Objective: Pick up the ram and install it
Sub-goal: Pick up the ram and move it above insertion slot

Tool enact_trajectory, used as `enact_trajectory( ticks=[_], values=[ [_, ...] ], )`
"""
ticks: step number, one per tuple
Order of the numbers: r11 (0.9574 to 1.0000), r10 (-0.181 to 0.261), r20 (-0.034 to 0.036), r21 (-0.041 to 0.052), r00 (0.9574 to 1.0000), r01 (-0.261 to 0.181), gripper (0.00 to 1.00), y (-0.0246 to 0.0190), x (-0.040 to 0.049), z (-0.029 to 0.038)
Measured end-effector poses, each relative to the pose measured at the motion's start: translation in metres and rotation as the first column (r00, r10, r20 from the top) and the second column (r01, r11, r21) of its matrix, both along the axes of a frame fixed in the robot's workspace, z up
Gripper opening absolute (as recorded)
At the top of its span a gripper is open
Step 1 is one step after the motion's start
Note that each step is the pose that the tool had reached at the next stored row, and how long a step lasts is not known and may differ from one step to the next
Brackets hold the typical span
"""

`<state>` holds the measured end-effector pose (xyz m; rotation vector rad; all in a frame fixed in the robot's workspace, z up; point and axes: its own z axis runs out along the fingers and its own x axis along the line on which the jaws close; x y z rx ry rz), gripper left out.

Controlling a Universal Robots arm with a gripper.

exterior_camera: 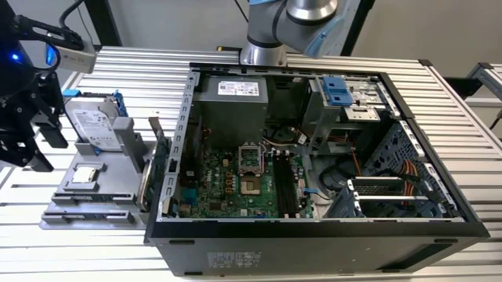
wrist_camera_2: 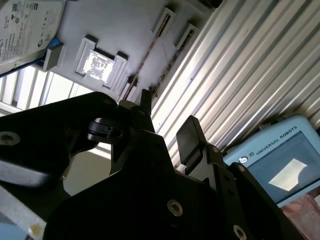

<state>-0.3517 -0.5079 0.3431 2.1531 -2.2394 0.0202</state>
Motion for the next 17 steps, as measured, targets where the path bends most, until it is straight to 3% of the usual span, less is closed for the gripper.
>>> enact_trajectory(
  ticks=[17],
  values=[
    [1.0, 0.0, 0.0001, 0.0001, 1.0, 0.0, 1.0, 0.0004, 0.0, -0.011]
  ],
)
